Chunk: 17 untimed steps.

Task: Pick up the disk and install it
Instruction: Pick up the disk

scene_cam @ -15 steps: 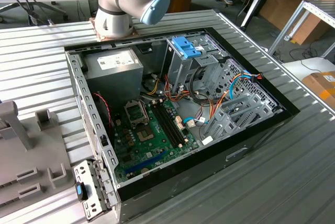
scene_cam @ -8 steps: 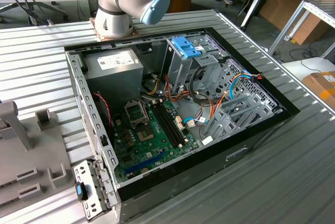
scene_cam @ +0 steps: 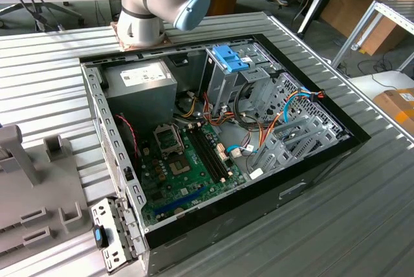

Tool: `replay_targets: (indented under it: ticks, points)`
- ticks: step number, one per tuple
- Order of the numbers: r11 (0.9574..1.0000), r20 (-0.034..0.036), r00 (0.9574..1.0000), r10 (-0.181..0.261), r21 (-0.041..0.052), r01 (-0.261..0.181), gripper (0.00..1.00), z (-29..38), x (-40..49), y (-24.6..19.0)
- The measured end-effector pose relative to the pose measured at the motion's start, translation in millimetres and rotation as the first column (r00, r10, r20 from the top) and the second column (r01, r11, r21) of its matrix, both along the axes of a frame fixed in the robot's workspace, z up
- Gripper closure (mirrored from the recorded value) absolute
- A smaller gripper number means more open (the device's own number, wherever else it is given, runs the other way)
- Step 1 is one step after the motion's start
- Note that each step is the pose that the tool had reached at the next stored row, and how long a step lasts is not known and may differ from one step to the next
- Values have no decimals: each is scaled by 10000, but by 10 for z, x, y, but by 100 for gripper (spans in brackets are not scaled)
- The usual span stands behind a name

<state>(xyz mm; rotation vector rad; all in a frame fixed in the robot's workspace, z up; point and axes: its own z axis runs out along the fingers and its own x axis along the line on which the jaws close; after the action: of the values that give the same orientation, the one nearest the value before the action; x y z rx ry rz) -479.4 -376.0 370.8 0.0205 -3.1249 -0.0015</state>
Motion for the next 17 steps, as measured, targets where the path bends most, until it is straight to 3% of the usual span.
replay_targets:
  ticks: [4,8,13,17]
  points:
    - [10000,0,10000,-26,0,26,89,0,155,4]
    - [10000,0,10000,46,0,-46,89,0,194,8]
    - [9984,2,9984,563,1,-563,89,-4,228,13]
    - [9913,0,9913,1319,0,-1319,89,-5,236,13]
